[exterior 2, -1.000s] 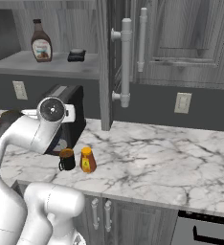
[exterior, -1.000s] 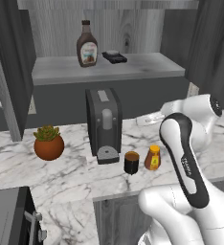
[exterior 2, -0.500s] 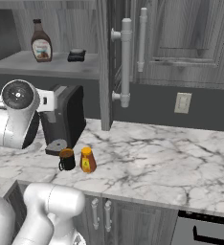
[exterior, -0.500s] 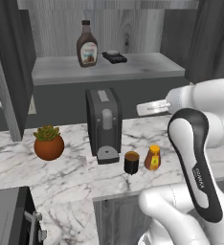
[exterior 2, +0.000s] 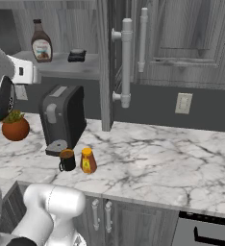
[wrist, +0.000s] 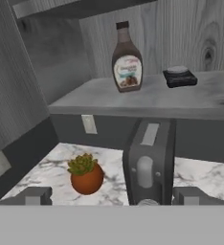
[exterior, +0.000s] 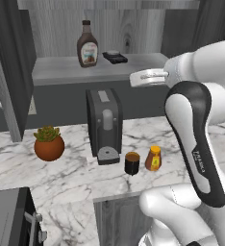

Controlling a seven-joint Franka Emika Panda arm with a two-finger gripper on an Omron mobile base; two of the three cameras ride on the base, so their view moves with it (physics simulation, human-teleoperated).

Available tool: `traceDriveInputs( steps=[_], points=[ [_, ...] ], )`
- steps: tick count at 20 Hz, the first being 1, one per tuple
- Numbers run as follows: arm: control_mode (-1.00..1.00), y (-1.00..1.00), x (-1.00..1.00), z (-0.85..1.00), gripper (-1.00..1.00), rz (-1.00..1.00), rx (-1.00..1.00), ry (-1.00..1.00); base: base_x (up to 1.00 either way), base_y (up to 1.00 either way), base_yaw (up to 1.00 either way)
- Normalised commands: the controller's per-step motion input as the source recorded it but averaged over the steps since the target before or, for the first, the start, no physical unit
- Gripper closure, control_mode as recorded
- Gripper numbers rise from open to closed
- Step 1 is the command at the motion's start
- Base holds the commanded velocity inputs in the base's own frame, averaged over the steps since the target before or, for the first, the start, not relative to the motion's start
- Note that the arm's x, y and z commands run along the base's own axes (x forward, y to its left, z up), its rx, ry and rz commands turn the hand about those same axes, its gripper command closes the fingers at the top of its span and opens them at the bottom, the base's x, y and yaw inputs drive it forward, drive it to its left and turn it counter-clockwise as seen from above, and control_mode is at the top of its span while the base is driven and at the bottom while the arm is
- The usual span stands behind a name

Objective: Pick the syrup bottle and honey bottle from the cabinet and place them next to the mug.

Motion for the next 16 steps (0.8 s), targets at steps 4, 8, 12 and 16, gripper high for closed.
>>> traceDriveInputs(
  steps=[4, 8, 12, 16],
  points=[
    [-1.00, 0.15, 0.03, 0.42, -1.00, -0.05, 0.00, 0.00, 0.00, 0.00, 0.00],
    [-1.00, 0.03, 0.32, -0.02, -1.00, -0.03, 0.00, 0.00, 0.00, 0.00, 0.00],
    [-1.00, 0.02, 0.54, -0.09, -1.00, 0.00, -0.01, -0.01, 0.00, 0.00, 0.00],
    [-1.00, 0.11, 0.48, 0.01, -1.00, 0.00, -0.04, 0.00, 0.00, 0.00, 0.00]
  ],
)
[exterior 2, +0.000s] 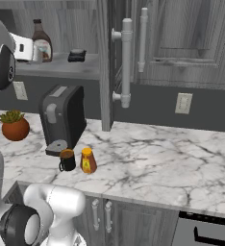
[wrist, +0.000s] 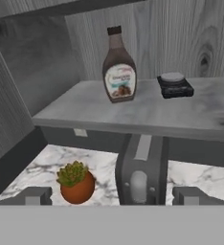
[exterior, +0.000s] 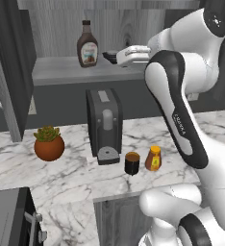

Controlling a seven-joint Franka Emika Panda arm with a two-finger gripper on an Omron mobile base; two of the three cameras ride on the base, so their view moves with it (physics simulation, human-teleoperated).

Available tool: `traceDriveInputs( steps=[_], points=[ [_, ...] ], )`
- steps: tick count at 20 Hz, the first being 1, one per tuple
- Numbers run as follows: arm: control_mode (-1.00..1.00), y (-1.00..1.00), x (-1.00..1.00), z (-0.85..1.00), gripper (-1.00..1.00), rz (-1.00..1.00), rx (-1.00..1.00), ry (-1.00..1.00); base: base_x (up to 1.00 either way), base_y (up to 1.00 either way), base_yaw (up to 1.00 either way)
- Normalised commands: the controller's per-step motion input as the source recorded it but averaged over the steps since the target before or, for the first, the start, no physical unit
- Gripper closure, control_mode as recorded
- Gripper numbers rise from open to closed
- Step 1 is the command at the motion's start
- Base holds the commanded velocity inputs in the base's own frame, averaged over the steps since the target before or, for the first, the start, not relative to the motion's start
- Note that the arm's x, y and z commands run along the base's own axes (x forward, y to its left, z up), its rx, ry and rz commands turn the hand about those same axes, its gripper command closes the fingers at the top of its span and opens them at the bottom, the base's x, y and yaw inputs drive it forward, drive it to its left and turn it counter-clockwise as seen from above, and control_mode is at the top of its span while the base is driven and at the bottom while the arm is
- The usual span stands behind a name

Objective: Pick the syrup bottle and honey bottle from the cabinet and place them next to the mug.

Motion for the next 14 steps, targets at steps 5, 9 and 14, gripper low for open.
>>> traceDriveInputs(
  steps=[5, 9, 14],
  points=[
    [-1.00, 0.12, 0.45, 0.01, -1.00, 0.00, -0.05, 0.00, 0.00, 0.00, 0.00],
    [-1.00, 0.14, 0.52, 0.01, -1.00, 0.00, -0.06, 0.00, 0.00, 0.00, 0.00],
    [-1.00, 0.41, 0.31, 0.19, -1.00, -0.01, -0.04, 0.00, 0.00, 0.00, 0.00]
  ],
)
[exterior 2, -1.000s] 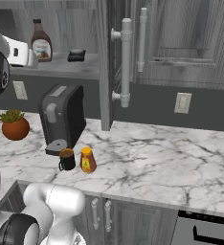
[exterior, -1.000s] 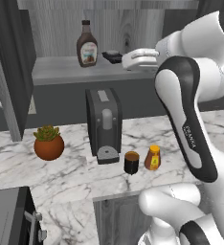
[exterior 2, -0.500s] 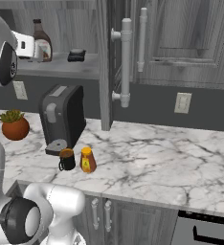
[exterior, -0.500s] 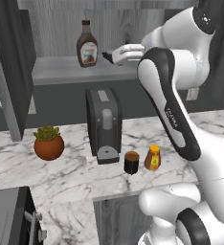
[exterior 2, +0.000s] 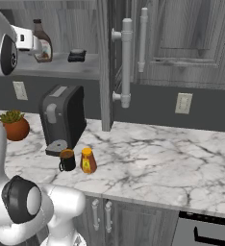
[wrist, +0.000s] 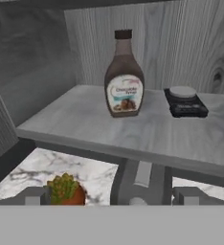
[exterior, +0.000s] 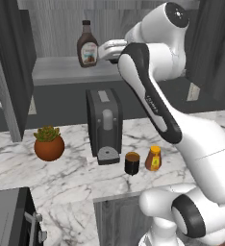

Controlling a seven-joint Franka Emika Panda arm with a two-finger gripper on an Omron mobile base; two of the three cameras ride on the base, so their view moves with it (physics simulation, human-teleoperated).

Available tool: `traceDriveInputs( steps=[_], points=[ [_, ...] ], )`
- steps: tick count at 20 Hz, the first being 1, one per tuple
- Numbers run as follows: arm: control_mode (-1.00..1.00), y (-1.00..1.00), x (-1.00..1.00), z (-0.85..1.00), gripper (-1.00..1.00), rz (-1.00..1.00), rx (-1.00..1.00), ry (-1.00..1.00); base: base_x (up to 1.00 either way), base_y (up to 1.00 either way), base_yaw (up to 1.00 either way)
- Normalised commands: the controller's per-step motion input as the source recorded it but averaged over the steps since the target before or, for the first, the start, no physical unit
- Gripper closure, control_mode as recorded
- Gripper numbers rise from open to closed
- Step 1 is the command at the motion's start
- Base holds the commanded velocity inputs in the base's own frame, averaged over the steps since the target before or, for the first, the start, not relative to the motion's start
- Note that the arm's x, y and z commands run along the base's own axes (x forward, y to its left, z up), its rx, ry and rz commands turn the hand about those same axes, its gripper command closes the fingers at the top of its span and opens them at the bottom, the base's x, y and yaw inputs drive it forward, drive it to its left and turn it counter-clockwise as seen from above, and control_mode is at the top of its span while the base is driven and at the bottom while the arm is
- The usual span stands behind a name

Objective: Pick the syrup bottle and honey bottle from the cabinet and place them next to the mug.

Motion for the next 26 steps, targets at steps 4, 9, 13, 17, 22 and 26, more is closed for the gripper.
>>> traceDriveInputs(
  steps=[4, 9, 13, 17, 22, 26],
  points=[
    [-1.00, 0.38, 0.28, 0.21, -1.00, -0.01, -0.01, -0.01, 0.00, 0.00, 0.00],
    [-1.00, 0.06, 0.33, 0.01, -1.00, -0.03, 0.00, -0.05, 0.00, 0.00, 0.00],
    [-1.00, 0.00, 0.23, 0.00, -1.00, -0.07, 0.00, -0.05, 0.00, 0.00, 0.00],
    [-1.00, 0.00, 0.23, -0.03, -1.00, -0.08, 0.00, -0.07, 0.00, 0.00, 0.00],
    [-1.00, 0.00, 0.23, -0.03, -1.00, -0.06, 0.00, -0.15, 0.00, 0.00, 0.00],
    [-1.00, 0.00, 0.16, 0.01, -1.00, -0.01, 0.00, -0.11, 0.00, 0.00, 0.00]
  ],
)
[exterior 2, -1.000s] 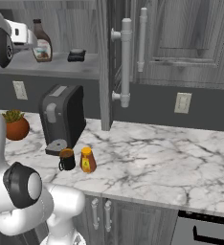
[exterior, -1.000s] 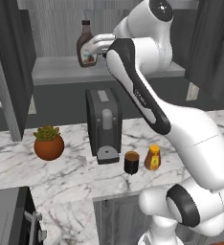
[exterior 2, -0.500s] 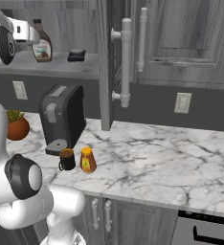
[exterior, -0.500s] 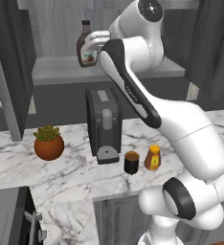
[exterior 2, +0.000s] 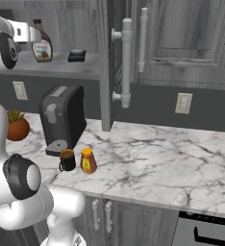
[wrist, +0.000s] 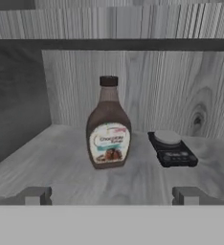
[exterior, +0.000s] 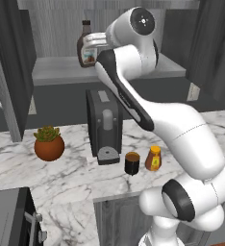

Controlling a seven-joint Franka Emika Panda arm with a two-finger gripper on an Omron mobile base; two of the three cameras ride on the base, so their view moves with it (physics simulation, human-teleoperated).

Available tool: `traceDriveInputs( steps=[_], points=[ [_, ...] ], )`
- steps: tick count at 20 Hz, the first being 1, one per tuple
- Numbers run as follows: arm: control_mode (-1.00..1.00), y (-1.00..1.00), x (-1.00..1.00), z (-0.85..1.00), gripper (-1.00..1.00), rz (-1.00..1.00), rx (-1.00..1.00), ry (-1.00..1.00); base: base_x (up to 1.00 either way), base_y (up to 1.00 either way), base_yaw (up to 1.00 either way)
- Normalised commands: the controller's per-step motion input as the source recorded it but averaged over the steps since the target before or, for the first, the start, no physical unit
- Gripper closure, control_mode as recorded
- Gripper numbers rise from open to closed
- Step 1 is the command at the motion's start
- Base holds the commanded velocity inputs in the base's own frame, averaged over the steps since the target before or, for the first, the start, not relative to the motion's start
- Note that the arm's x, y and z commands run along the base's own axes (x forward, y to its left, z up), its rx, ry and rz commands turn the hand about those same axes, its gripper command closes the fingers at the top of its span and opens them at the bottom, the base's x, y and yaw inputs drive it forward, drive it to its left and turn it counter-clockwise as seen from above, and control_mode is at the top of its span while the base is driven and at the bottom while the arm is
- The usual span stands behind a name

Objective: Pick the syrup bottle and honey bottle from the cabinet and place them next to the mug.

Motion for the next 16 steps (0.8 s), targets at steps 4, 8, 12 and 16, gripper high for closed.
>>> traceDriveInputs(
  steps=[4, 8, 12, 16],
  points=[
    [-1.00, 0.00, 0.00, 0.13, -1.00, 0.00, 0.00, -0.01, 0.00, 0.00, 0.00],
    [-1.00, 0.00, 0.00, 0.10, -1.00, 0.04, 0.00, 0.00, 0.00, 0.00, 0.00],
    [-1.00, 0.00, 0.00, 0.06, -1.00, 0.08, 0.00, 0.08, 0.00, 0.00, 0.00],
    [-1.00, 0.00, 0.11, 0.01, -1.00, 0.09, 0.00, 0.22, 0.00, 0.00, 0.00]
  ],
)
